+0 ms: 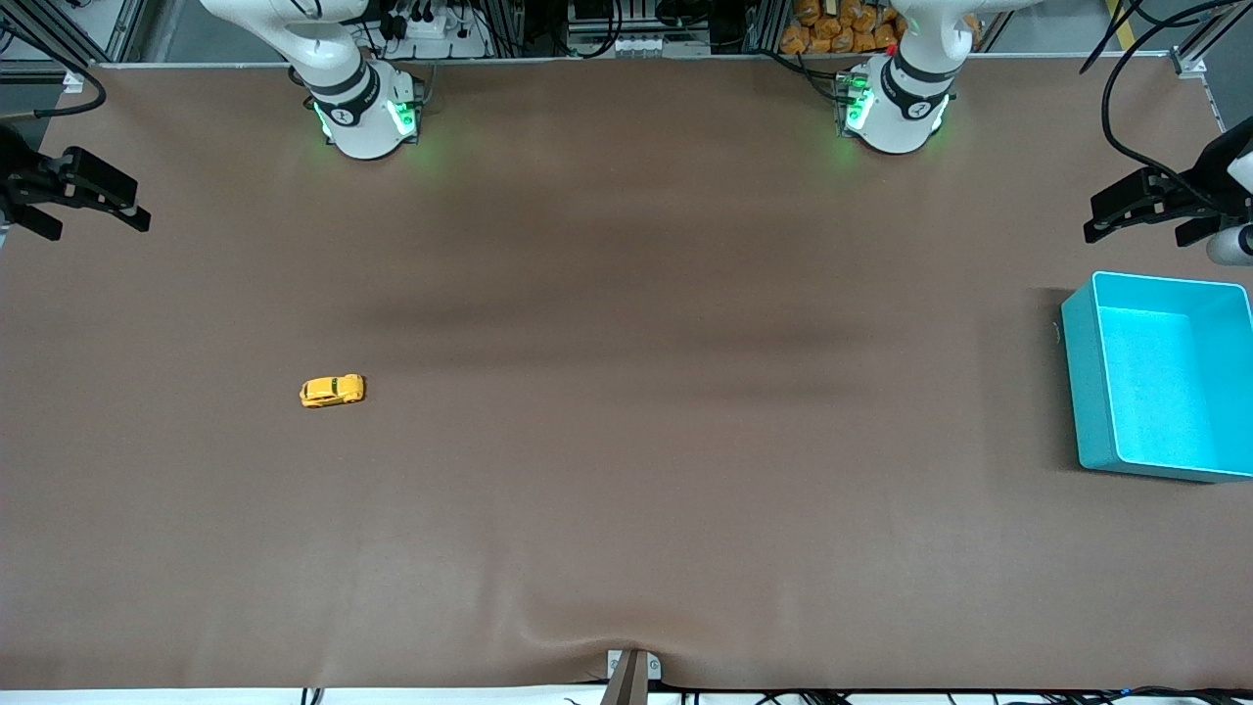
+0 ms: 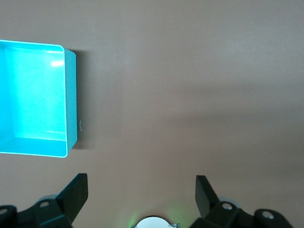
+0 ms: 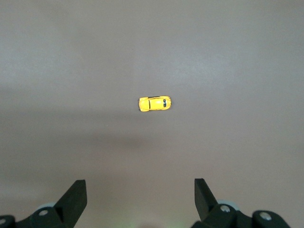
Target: Wind and store yellow beetle car
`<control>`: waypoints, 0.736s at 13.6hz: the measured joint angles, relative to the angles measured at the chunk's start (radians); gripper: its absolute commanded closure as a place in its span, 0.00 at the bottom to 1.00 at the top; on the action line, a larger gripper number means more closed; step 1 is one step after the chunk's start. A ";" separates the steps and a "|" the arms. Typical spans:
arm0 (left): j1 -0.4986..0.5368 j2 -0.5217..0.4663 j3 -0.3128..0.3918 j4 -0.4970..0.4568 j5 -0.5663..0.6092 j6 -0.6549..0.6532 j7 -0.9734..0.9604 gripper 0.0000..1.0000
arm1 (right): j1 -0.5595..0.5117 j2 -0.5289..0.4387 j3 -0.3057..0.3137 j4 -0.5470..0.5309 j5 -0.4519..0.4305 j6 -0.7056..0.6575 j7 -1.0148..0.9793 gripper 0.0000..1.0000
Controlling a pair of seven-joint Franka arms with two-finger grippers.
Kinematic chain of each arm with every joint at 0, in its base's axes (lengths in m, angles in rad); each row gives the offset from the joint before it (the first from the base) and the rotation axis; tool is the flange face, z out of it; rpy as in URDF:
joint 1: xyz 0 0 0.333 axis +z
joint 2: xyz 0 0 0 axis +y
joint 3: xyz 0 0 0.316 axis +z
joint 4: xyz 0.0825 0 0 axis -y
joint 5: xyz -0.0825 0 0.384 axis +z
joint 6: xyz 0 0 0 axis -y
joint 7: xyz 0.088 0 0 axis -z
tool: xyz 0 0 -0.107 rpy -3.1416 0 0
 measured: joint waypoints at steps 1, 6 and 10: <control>0.000 0.000 0.000 0.000 0.000 0.000 0.000 0.00 | 0.000 0.000 -0.001 0.000 -0.001 0.000 -0.001 0.00; -0.001 0.000 0.000 0.000 0.000 0.000 0.000 0.00 | 0.008 0.000 -0.004 -0.001 -0.001 0.001 -0.003 0.00; -0.002 0.000 0.000 0.000 0.003 -0.001 0.000 0.00 | 0.029 0.000 -0.024 -0.006 -0.002 0.001 -0.004 0.00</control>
